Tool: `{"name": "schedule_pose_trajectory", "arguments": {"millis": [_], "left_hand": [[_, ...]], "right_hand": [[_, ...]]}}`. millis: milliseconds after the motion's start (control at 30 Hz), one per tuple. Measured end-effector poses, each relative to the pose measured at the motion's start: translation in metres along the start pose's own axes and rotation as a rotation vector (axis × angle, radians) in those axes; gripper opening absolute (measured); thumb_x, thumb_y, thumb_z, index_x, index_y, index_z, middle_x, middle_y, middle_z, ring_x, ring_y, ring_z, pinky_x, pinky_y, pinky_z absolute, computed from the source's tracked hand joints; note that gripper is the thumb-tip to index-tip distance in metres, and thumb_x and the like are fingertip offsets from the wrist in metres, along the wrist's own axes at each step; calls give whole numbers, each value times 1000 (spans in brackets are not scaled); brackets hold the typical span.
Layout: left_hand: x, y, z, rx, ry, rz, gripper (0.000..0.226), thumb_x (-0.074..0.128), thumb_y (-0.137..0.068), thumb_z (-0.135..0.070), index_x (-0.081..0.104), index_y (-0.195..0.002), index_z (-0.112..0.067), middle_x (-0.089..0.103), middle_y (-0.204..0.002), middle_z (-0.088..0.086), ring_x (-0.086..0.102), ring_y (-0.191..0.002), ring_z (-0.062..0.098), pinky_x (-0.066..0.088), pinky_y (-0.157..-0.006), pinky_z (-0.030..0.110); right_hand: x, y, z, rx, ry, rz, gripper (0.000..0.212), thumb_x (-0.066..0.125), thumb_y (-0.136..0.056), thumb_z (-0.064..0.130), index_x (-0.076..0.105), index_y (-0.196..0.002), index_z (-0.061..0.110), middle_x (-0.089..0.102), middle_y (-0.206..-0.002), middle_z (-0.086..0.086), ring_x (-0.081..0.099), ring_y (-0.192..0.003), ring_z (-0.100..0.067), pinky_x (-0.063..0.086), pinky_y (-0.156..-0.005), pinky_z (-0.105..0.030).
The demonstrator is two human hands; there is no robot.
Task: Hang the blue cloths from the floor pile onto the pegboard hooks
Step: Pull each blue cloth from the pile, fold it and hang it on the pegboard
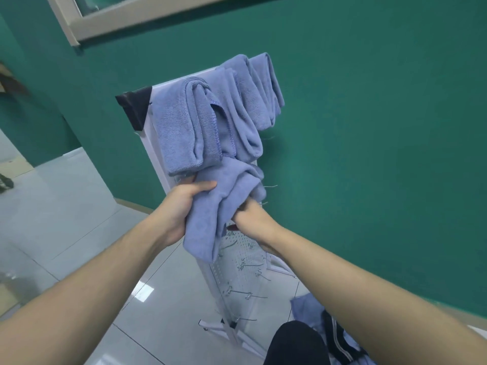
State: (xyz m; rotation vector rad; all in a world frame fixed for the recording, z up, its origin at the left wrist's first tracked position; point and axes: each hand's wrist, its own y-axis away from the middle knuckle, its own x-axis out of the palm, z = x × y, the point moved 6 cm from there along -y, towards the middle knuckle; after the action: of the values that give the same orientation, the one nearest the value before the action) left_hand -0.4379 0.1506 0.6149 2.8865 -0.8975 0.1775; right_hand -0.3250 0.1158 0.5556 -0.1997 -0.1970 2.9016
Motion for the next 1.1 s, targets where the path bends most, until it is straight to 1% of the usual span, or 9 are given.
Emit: {"name": "schedule_pose_trajectory", "arguments": {"millis": [300,433,533,600,667,767,900,1033,1100], "left_hand": [[-9,-12,-1,-46,66,-29,42,67,-92,-30,66,-124,-3,72,-115,14,72,-95,25,59,-73,32],[-7,-12,-3,-60,62,-59,42,79,-74,-33,68,-106,-9,71,-98,11,69,-80,20,59,-68,29],[-7,-15,-4,-10,2,-193,35,73,-87,-32,68,-112,-9,72,-106,12,69,-89,23,58,-82,36],[-7,-17,-5,32,-49,-273,22,62,-98,-28,68,-110,-11,74,-99,8,71,-79,18,60,-70,28],[-9,-20,-2,50,-79,-331,17,58,-101,-27,67,-104,-13,72,-94,5,69,-75,15,58,-62,24],[-14,-25,4,68,-211,-373,23,52,-104,-29,66,-111,-11,72,-103,6,69,-85,17,57,-72,26],[-18,-31,4,88,-266,-411,22,53,-101,-27,67,-108,-12,73,-99,5,69,-86,19,54,-78,31],[-19,-47,-1,50,-364,-414,12,63,-95,-24,67,-94,-12,69,-89,9,63,-80,24,49,-73,34],[-19,-54,-1,-5,-496,-389,16,62,-96,-29,65,-87,-16,67,-87,7,60,-80,23,49,-74,34]], "right_hand": [[2,-18,-5,15,-245,-77,34,57,-96,14,61,-127,28,72,-118,8,66,-113,-15,58,-94,-45],[1,-22,-3,-50,-253,-107,26,55,-98,8,63,-121,19,72,-118,3,67,-109,-12,57,-95,-39],[-2,-26,-2,-76,-173,-184,16,61,-96,17,68,-110,20,75,-107,0,68,-96,-13,56,-94,-48],[-5,-27,-2,-85,-126,-208,16,63,-94,20,70,-108,21,76,-103,3,66,-92,-10,56,-93,-49],[-8,-26,-2,-119,-107,-207,16,60,-95,16,71,-108,16,76,-102,5,64,-89,-7,57,-87,-42],[-12,-21,1,-154,-75,-175,17,54,-97,11,70,-102,13,70,-88,6,54,-72,-5,47,-73,-28],[-17,-20,3,-250,131,-187,26,53,-94,4,71,-111,11,52,-95,7,50,-94,-12,42,-86,-22],[-34,-20,8,-318,446,-388,11,67,-87,22,69,-98,23,42,-104,7,40,-102,-17,36,-88,-31],[-45,-19,12,-291,480,-485,25,72,-82,28,58,-102,21,42,-111,7,40,-105,-17,35,-89,-33]]}}
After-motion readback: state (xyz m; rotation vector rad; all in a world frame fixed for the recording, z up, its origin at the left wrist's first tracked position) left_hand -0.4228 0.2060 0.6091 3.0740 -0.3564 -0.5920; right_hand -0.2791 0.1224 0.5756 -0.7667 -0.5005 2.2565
